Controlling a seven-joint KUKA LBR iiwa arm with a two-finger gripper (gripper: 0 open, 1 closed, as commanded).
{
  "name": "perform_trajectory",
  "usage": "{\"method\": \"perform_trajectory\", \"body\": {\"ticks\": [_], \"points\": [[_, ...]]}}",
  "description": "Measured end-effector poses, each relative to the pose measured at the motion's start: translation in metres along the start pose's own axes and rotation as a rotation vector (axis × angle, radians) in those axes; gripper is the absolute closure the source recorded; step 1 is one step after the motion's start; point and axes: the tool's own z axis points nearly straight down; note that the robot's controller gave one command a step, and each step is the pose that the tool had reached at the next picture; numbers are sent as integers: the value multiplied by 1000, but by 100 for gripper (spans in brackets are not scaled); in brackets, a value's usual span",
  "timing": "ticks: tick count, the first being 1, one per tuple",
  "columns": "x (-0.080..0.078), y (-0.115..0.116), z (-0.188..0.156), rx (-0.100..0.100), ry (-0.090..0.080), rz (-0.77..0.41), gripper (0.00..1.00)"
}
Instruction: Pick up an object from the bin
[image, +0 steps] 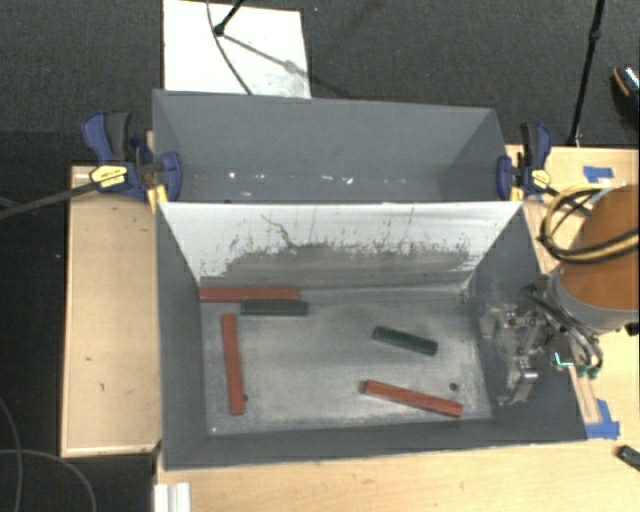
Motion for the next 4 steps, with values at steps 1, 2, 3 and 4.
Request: {"method": "perform_trajectory", "body": {"ticks": [1,2,3,4], "points": [[-40,36,90,0,-4,-227,0],[-79,103,88,1,-12,-382,0],[-78,100,88,3,-10,-383,100],[-48,95,-70,6,-15,-530,100]]}}
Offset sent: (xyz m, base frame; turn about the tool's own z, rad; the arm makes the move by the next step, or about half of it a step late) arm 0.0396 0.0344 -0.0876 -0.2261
